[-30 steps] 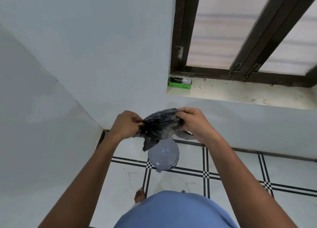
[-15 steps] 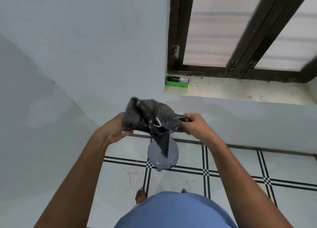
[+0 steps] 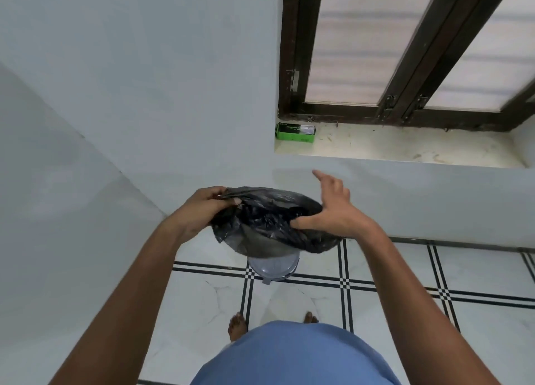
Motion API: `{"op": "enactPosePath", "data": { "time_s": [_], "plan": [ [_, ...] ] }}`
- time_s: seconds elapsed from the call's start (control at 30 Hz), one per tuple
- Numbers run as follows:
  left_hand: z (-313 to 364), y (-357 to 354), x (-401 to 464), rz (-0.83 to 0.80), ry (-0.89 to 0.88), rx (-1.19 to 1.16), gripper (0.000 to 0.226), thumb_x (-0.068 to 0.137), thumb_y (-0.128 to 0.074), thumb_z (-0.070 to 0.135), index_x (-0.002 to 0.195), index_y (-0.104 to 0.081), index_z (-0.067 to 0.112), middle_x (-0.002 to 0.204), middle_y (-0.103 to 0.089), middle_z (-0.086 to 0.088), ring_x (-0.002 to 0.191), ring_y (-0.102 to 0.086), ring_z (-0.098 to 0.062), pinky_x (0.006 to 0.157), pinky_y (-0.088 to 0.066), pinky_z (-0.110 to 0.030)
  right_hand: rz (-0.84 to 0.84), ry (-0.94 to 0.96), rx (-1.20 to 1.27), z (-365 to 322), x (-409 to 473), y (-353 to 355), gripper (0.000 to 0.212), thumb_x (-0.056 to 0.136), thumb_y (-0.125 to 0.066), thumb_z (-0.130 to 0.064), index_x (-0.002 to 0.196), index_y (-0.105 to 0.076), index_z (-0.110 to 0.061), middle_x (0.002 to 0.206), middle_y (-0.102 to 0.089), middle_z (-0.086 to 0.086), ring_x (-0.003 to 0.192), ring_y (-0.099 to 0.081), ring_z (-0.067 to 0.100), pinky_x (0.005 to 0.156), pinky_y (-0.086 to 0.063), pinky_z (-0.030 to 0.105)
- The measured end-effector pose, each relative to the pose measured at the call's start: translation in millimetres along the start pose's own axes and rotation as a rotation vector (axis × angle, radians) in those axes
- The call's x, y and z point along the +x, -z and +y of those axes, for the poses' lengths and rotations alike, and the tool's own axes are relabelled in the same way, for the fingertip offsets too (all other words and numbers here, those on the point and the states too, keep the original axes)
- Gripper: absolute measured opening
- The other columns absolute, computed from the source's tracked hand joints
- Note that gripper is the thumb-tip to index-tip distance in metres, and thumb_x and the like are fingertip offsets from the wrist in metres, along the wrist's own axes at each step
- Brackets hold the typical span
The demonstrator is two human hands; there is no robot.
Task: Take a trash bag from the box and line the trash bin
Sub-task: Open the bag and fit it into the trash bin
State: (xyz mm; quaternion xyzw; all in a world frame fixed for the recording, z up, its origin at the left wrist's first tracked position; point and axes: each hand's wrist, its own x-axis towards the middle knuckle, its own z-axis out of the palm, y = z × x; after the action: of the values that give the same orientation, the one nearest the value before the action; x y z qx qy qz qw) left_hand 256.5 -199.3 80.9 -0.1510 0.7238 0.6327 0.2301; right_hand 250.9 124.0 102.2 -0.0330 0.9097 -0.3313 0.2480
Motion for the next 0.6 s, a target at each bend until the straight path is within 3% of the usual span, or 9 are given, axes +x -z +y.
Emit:
{"op": "enactPosePath", "data": {
  "time_s": [0.07, 0.13, 0.17, 0.2, 0.3, 0.37, 0.43, 0.5, 0.6],
  "plan": [
    [9.9, -16.9, -0.8, -0.055, -0.04, 0.026, 0.02, 0.102, -0.076, 0.01, 0.121, -0.083, 0.014, 0.118, -0.085, -0.013, 0.113, -0.081, -0.03, 0.103, -0.062, -0.042, -0.003, 0.137, 0.095, -21.5, -1.3, -13.2, 0.12, 0.075, -0.095, -0.066, 0.171, -0.024, -0.048, 0.173, -0.034, -0.005, 0.153, -0.035, 0.021, 0.125, -0.039, 0.051],
    [19.1, -28.9, -2.0, -0.077, -0.052, 0.034, 0.02, 0.1, -0.079, 0.011, 0.12, -0.082, 0.015, 0.116, -0.085, -0.014, 0.105, -0.082, -0.028, 0.089, -0.066, -0.038, 0.036, 0.21, 0.166, -29.5, 7.3, -24.6, 0.064, 0.091, -0.087, -0.057, 0.149, -0.064, -0.042, 0.137, -0.074, -0.01, 0.125, -0.068, 0.013, 0.11, -0.057, 0.043],
    [22.8, -30.1, -2.5, -0.073, -0.048, 0.062, 0.021, 0.096, -0.084, 0.014, 0.117, -0.082, 0.015, 0.113, -0.085, -0.013, 0.1, -0.082, -0.027, 0.08, -0.066, -0.034, 0.087, 0.233, 0.16, -29.1, 12.1, -28.1, 0.03, 0.1, -0.082, -0.047, 0.127, -0.079, -0.034, 0.11, -0.081, -0.015, 0.104, -0.075, 0.009, 0.098, -0.061, 0.04],
    [23.3, -26.4, -0.6, -0.063, -0.044, 0.142, 0.027, 0.091, -0.091, 0.019, 0.115, -0.08, 0.016, 0.109, -0.085, -0.011, 0.097, -0.083, -0.026, 0.073, -0.065, -0.031, 0.134, 0.241, 0.184, -24.8, 18.0, -29.5, 0.015, 0.105, -0.076, -0.04, 0.107, -0.084, -0.027, 0.09, -0.08, -0.017, 0.088, -0.074, 0.007, 0.088, -0.06, 0.036],
    [12.7, -2.1, 10.1, 0.013, 0.014, 0.851, 0.048, 0.072, -0.1, 0.044, 0.109, -0.075, 0.025, 0.106, -0.077, 0.001, 0.095, -0.075, -0.024, 0.078, -0.062, -0.035, 0.215, 0.107, 0.462, -13.3, 26.8, -25.5, 0.033, 0.113, -0.062, -0.034, 0.091, -0.076, -0.014, 0.078, -0.071, -0.009, 0.077, -0.066, 0.013, 0.078, -0.052, 0.034],
    [-0.4, 11.0, 13.0, 0.163, 0.076, 1.127, 0.047, 0.068, -0.084, 0.063, 0.097, -0.073, 0.028, 0.103, -0.074, 0.004, 0.094, -0.07, -0.024, 0.083, -0.059, -0.037, 0.212, -0.041, 0.836, -6.9, 28.9, -21.1, 0.033, 0.115, -0.057, -0.029, 0.096, -0.076, -0.011, 0.086, -0.076, 0.001, 0.087, -0.074, 0.024, 0.08, -0.054, 0.036],
    [-11.8, 14.8, 12.8, 0.365, 0.108, 1.029, 0.045, 0.073, -0.071, 0.067, 0.087, -0.071, 0.024, 0.095, -0.074, -0.002, 0.09, -0.07, -0.03, 0.077, -0.055, -0.036, 0.168, -0.129, 1.146, -4.8, 26.9, -17.7, 0.033, 0.114, -0.057, -0.029, 0.113, -0.078, -0.003, 0.103, -0.082, 0.012, 0.108, -0.08, 0.039, 0.087, -0.061, 0.04],
    [-17.9, 15.2, 15.4, 0.475, 0.179, 0.83, 0.048, 0.08, -0.074, 0.06, 0.091, -0.074, 0.014, 0.095, -0.076, -0.009, 0.089, -0.072, -0.035, 0.075, -0.054, -0.036, 0.133, -0.136, 1.219, -4.2, 19.6, -15.2, 0.045, 0.108, -0.068, -0.046, 0.122, -0.078, -0.004, 0.116, -0.084, 0.017, 0.115, -0.08, 0.041, 0.096, -0.064, 0.045],
    [-22.4, 15.8, 20.7, 0.295, 0.305, 0.195, 0.045, 0.081, -0.089, 0.039, 0.105, -0.078, 0.002, 0.109, -0.083, -0.022, 0.101, -0.079, -0.036, 0.089, -0.066, -0.045, 0.144, -0.072, 0.786, 8.1, 13.8, -13.8, 0.069, 0.077, -0.098, -0.063, 0.12, -0.077, -0.013, 0.112, -0.086, 0.008, 0.102, -0.085, 0.032, 0.098, -0.067, 0.051]
  ]
}}
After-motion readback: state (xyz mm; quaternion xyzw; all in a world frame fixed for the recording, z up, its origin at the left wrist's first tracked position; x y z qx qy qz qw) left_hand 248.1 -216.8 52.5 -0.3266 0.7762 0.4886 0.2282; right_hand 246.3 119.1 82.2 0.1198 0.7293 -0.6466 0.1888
